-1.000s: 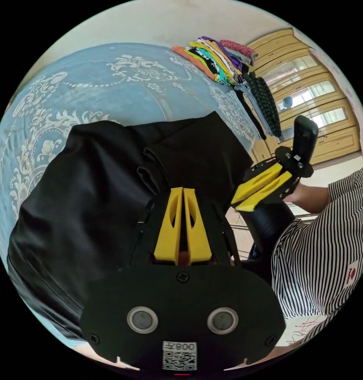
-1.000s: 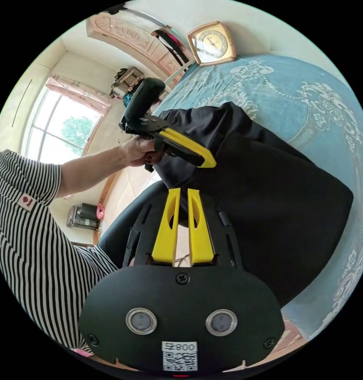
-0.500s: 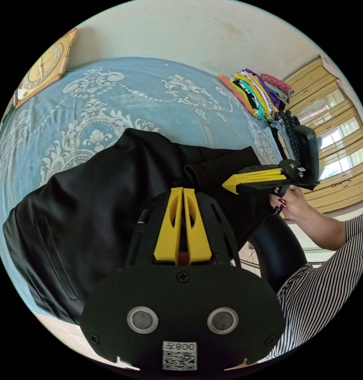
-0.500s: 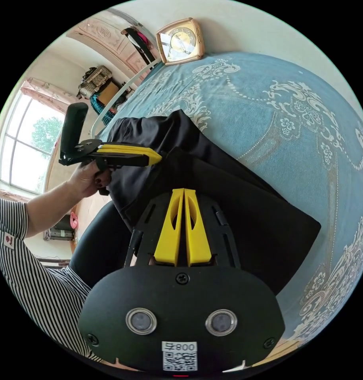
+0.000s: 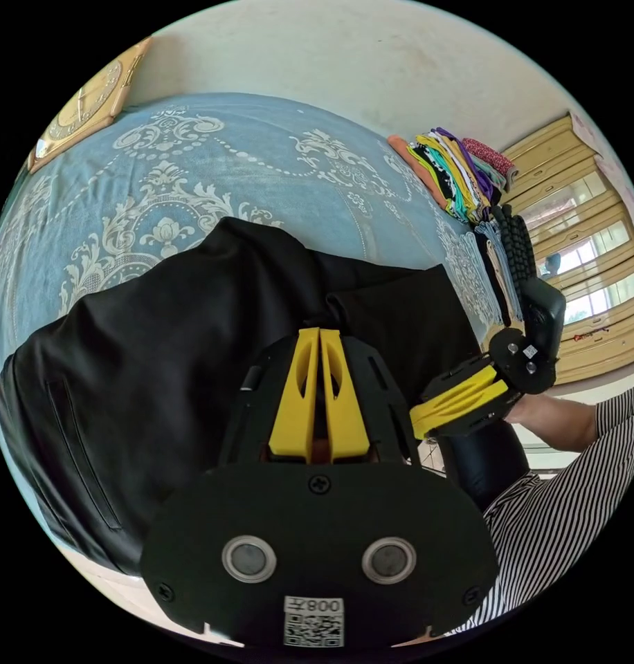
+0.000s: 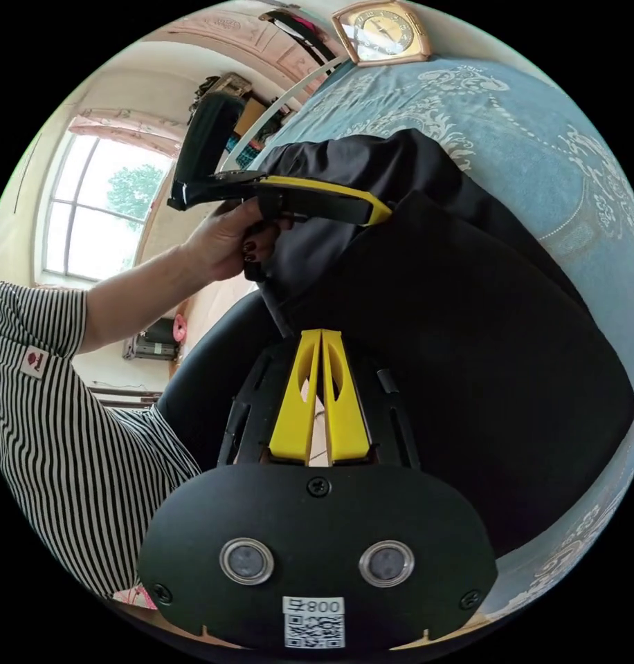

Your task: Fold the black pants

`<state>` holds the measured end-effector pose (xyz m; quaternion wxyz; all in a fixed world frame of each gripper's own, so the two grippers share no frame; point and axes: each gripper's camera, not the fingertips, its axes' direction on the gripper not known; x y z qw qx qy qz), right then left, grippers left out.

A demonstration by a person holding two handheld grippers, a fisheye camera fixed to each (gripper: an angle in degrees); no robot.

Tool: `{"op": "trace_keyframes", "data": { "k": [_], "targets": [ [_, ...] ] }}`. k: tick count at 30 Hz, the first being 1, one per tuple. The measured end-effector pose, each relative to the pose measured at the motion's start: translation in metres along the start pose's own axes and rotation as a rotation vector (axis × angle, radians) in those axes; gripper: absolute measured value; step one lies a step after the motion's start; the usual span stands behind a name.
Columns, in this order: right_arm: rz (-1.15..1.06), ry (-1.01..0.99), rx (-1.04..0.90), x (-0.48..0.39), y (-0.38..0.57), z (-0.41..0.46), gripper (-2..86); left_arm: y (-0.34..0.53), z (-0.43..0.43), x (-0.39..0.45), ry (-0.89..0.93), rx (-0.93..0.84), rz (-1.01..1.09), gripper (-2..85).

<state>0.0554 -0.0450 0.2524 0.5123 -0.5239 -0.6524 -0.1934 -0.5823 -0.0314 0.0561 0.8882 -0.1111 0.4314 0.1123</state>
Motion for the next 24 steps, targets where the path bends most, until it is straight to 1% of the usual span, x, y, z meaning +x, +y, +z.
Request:
{"op": "trace_keyframes", "data": {
  "k": [3, 4, 5, 7, 8, 10, 13, 16, 18, 24],
  "targets": [
    [0.001, 0.001, 0.007, -0.002, -0.001, -0.001, 0.9, 0.009, -0.016, -0.007, 0.019, 0.036, -0.026, 0.2],
    [-0.019, -0.007, 0.054, -0.005, 0.000, -0.008, 1.2, 0.012, -0.020, -0.008, 0.025, 0.047, -0.033, 0.2],
    [-0.042, 0.014, 0.096, -0.011, 0.002, -0.017, 1.9, 0.017, -0.027, -0.011, 0.043, 0.062, -0.045, 0.2],
    [-0.114, 0.093, 0.112, -0.026, 0.005, -0.020, 4.1, 0.025, -0.033, -0.016, 0.057, 0.065, -0.067, 0.2],
    [-0.152, 0.153, 0.090, -0.036, 0.005, -0.016, 5.5, 0.030, -0.037, -0.019, 0.066, 0.065, -0.073, 0.2],
    [-0.188, 0.210, 0.058, -0.046, 0.005, -0.007, 6.6, 0.035, -0.039, -0.021, 0.077, 0.052, -0.072, 0.2],
    [-0.205, 0.237, 0.037, -0.055, 0.003, 0.006, 7.1, 0.040, -0.040, -0.024, 0.068, 0.033, -0.078, 0.2],
    [-0.241, 0.304, 0.026, -0.060, 0.005, 0.014, 6.4, 0.042, -0.040, -0.026, 0.067, 0.029, -0.077, 0.2],
    [-0.232, 0.300, 0.030, -0.058, 0.006, 0.013, 5.9, 0.043, -0.040, -0.026, 0.058, 0.021, -0.067, 0.2],
    [-0.158, 0.162, 0.093, -0.040, 0.013, -0.010, 4.0, 0.049, -0.039, -0.030, 0.066, 0.023, -0.073, 0.2]
  ]
}}
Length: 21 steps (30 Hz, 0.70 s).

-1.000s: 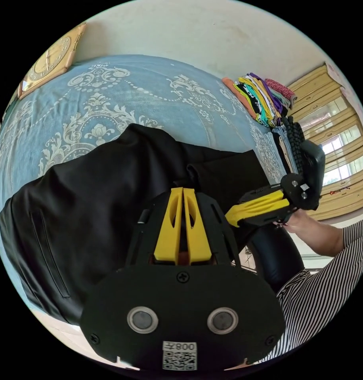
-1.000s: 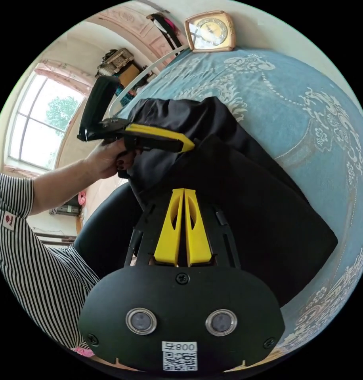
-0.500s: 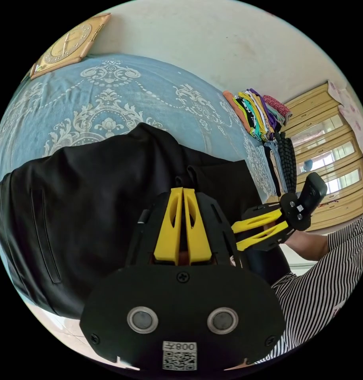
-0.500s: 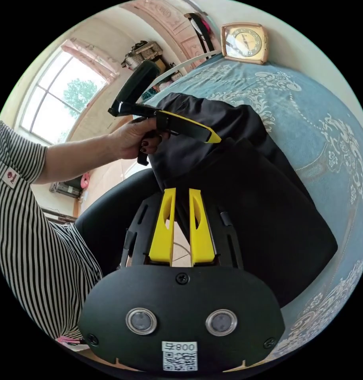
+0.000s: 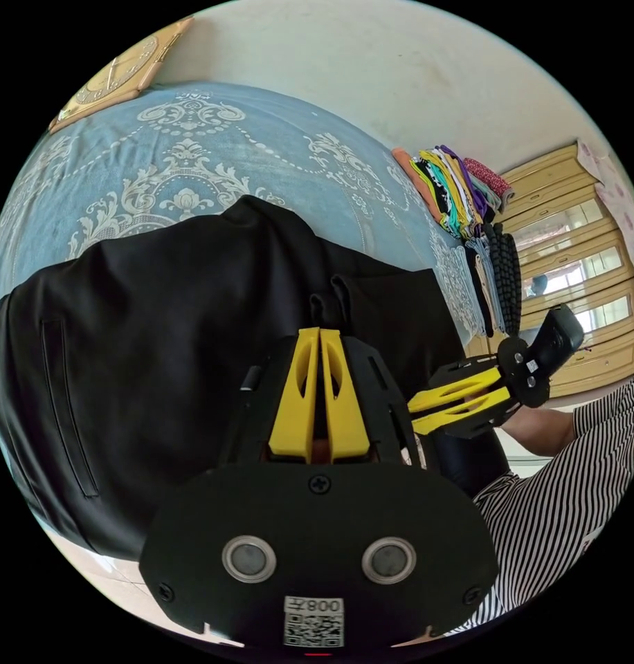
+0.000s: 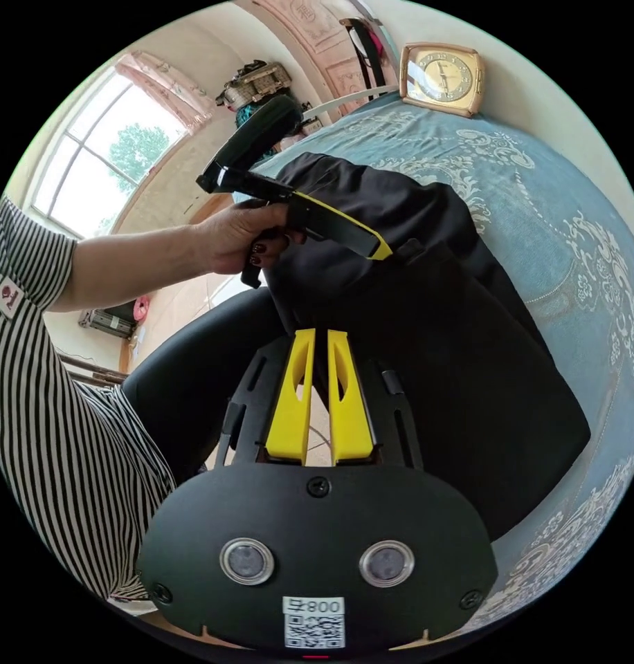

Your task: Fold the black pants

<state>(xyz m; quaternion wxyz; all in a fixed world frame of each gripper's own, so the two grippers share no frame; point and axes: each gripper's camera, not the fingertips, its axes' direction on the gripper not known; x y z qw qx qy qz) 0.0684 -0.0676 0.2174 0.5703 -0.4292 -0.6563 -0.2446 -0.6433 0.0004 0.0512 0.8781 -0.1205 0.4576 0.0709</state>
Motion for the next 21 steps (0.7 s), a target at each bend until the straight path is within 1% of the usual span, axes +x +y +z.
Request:
{"op": "trace_keyframes", "data": {
  "k": [5, 10, 12, 13, 17, 21],
  "targets": [
    [0.046, -0.064, 0.034, 0.014, 0.008, -0.013, 3.3, 0.003, 0.005, 0.001, -0.005, -0.005, 0.004, 0.2],
    [0.117, -0.161, 0.026, 0.035, 0.014, 0.000, 3.2, 0.011, 0.001, 0.003, -0.018, 0.045, -0.013, 0.1],
    [0.128, -0.167, 0.031, 0.039, 0.017, 0.002, 3.2, 0.018, -0.003, 0.009, 0.039, 0.090, 0.027, 0.1],
    [0.131, -0.165, 0.028, 0.040, 0.018, 0.004, 3.2, 0.020, -0.002, 0.011, 0.049, 0.086, 0.038, 0.1],
    [0.157, -0.180, 0.034, 0.048, 0.022, 0.004, 3.0, 0.023, 0.028, 0.020, 0.004, -0.056, 0.073, 0.1],
    [0.206, -0.243, 0.061, 0.062, 0.028, 0.001, 2.9, 0.027, 0.044, 0.022, 0.015, -0.056, 0.060, 0.1]
  ]
}}
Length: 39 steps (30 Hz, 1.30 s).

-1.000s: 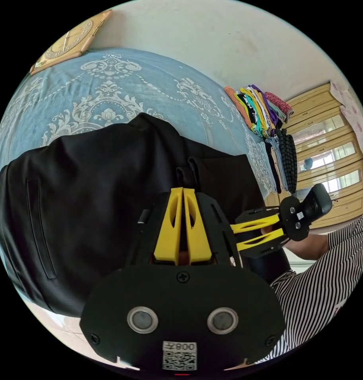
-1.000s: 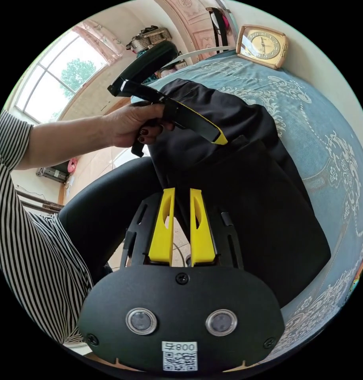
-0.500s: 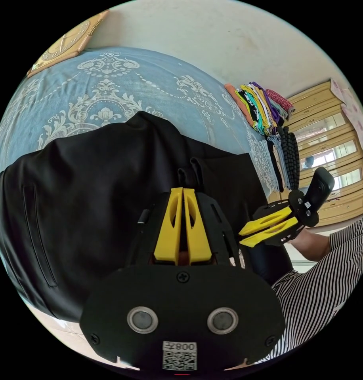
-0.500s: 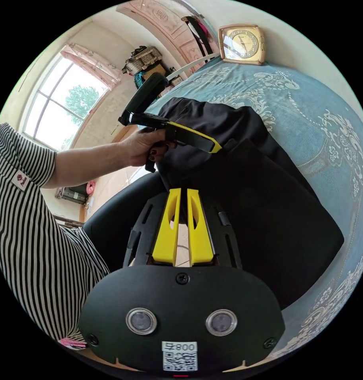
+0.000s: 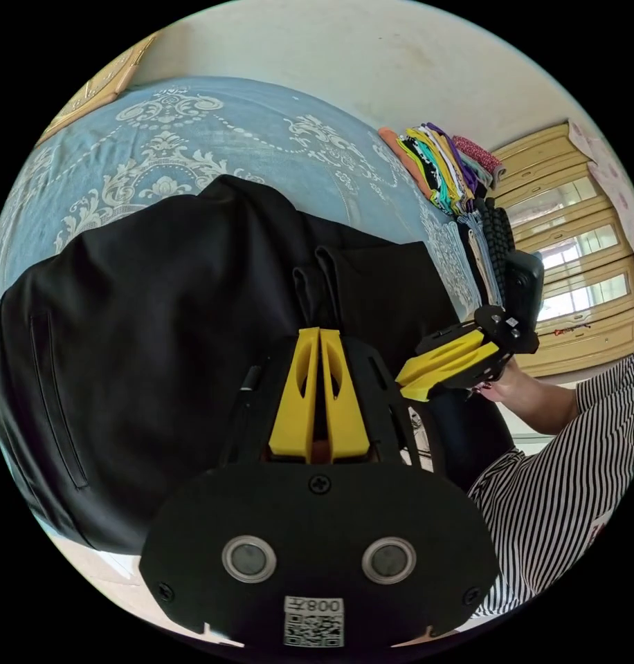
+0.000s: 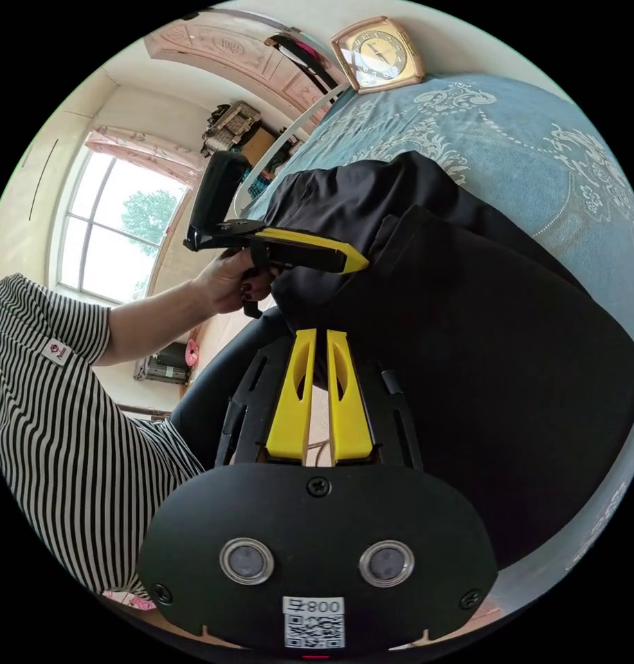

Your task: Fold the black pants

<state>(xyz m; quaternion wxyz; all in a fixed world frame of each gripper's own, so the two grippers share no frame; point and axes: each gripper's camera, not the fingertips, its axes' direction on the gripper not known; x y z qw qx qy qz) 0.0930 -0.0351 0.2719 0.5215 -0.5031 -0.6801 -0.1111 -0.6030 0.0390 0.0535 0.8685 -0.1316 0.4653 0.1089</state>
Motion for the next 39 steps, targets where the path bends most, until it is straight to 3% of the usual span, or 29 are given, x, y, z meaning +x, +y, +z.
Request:
{"op": "trace_keyframes", "data": {
  "k": [19, 21, 27, 30, 32, 34, 37, 39],
  "targets": [
    [0.000, -0.097, 0.022, 0.015, 0.013, 0.008, 2.1, 0.008, 0.064, 0.054, -0.012, 0.091, 0.038, 0.1],
    [-0.005, -0.083, 0.031, 0.012, 0.013, 0.002, 2.0, 0.007, 0.089, 0.060, -0.074, 0.023, 0.037, 0.1],
    [-0.006, 0.042, 0.131, 0.008, 0.016, -0.041, 1.0, 0.017, 0.110, 0.083, -0.074, 0.075, 0.034, 0.2],
    [0.026, 0.139, 0.095, 0.022, 0.012, -0.033, 0.5, 0.021, 0.130, 0.096, -0.095, 0.024, 0.050, 0.3],
    [0.078, 0.207, -0.029, 0.037, 0.006, -0.002, 0.3, 0.022, 0.144, 0.099, -0.084, -0.001, 0.037, 0.4],
    [0.086, 0.201, -0.006, 0.036, 0.006, -0.003, 0.3, 0.024, 0.147, 0.106, -0.074, 0.010, 0.021, 0.6],
    [0.094, 0.235, 0.057, 0.027, 0.018, -0.033, 0.3, 0.031, 0.152, 0.139, -0.082, 0.042, 0.117, 1.5],
    [0.136, 0.261, 0.118, 0.032, 0.037, -0.061, 0.5, 0.038, 0.166, 0.172, 0.009, 0.051, 0.211, 3.2]
  ]
}}
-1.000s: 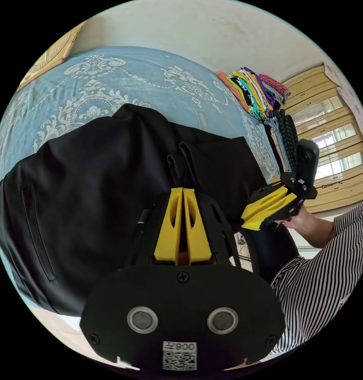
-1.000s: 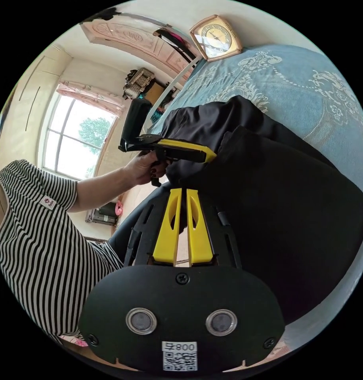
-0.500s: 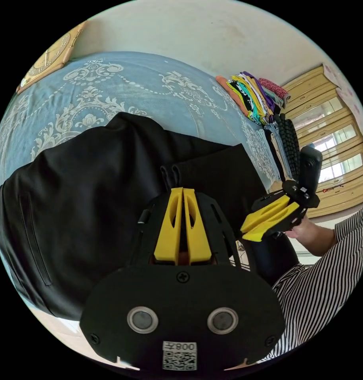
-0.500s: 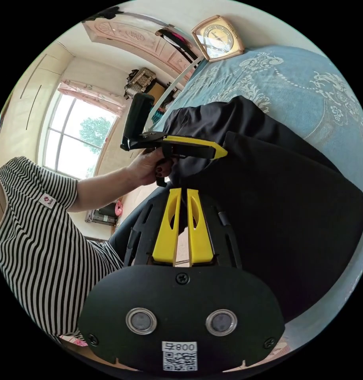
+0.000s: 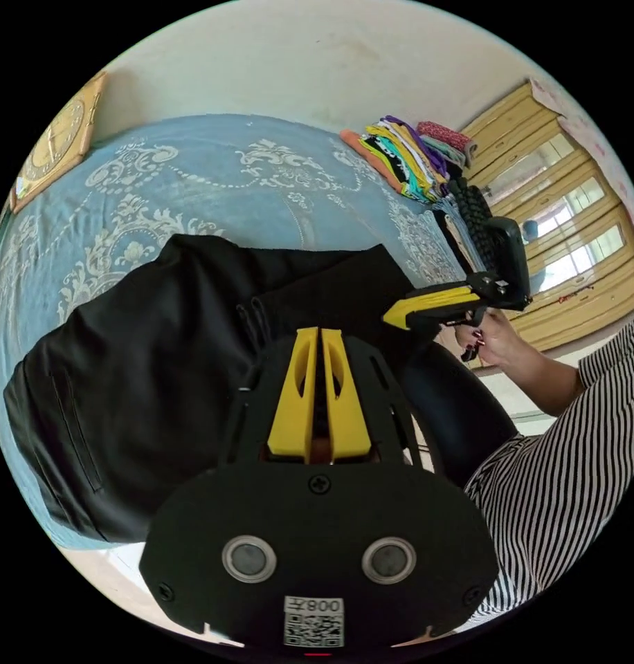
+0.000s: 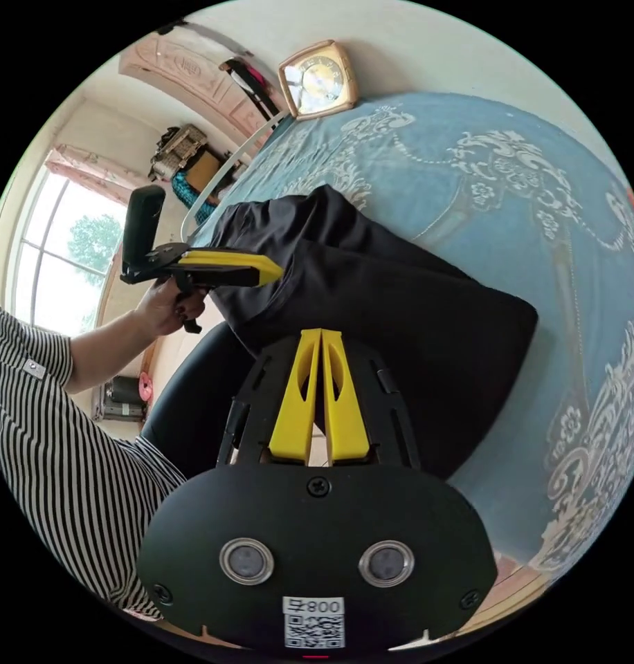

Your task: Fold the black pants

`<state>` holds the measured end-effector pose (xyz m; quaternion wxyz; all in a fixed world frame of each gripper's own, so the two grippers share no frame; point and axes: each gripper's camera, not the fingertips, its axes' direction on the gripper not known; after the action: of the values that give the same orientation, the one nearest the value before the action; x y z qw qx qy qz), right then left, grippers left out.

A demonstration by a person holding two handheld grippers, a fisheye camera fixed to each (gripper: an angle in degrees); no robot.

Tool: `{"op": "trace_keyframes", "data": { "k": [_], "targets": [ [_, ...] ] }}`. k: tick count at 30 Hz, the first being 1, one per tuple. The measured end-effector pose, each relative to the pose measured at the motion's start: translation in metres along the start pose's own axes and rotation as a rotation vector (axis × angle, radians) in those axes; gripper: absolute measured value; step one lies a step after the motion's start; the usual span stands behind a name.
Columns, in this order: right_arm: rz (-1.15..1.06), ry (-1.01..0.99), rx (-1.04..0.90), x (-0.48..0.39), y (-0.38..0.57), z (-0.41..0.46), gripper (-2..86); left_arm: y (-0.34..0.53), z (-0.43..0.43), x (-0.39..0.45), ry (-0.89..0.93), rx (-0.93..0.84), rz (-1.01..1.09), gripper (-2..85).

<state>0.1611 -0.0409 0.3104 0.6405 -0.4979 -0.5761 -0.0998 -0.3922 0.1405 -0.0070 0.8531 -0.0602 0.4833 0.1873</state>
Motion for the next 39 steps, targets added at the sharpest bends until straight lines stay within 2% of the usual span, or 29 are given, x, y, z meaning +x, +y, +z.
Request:
{"op": "trace_keyframes", "data": {
  "k": [4, 6, 9, 12, 15, 19, 23, 26, 28, 33, 39],
  "targets": [
    [0.256, -0.018, 0.115, 0.063, 0.055, -0.050, 1.6, -0.001, 0.037, 0.054, 0.032, -0.035, 0.129, 5.3],
    [0.300, -0.043, 0.136, 0.078, 0.071, -0.056, 1.8, -0.002, 0.068, 0.082, 0.012, -0.097, 0.172, 5.3],
    [0.284, 0.033, 0.009, 0.087, 0.076, -0.030, 1.4, 0.001, 0.114, 0.098, -0.035, -0.246, 0.152, 4.7],
    [0.303, 0.001, 0.027, 0.096, 0.077, -0.035, 1.0, 0.005, 0.113, 0.113, 0.024, -0.151, 0.117, 5.1],
    [0.328, 0.068, 0.093, 0.096, 0.088, -0.053, 1.9, 0.011, 0.120, 0.146, 0.018, -0.106, 0.194, 7.2],
    [0.454, -0.082, 0.096, 0.125, 0.115, -0.047, 5.2, 0.018, 0.149, 0.188, -0.016, -0.144, 0.286, 11.2],
    [0.509, -0.298, 0.145, 0.147, 0.127, -0.043, 4.4, 0.027, 0.179, 0.237, -0.229, -0.157, 0.399, 13.6],
    [0.517, -0.385, 0.160, 0.157, 0.129, -0.044, 4.0, 0.034, 0.195, 0.262, -0.410, -0.159, 0.426, 11.9],
    [0.507, -0.391, 0.149, 0.158, 0.127, -0.046, 4.0, 0.039, 0.199, 0.272, -0.448, -0.165, 0.441, 9.9],
    [0.466, -0.424, 0.173, 0.167, 0.120, -0.068, 4.6, 0.049, 0.176, 0.278, -0.327, -0.100, 0.338, 5.1],
    [0.497, -0.387, 0.235, 0.207, 0.078, -0.082, 9.1, 0.064, 0.152, 0.284, -0.291, -0.061, 0.339, 3.6]
  ]
}}
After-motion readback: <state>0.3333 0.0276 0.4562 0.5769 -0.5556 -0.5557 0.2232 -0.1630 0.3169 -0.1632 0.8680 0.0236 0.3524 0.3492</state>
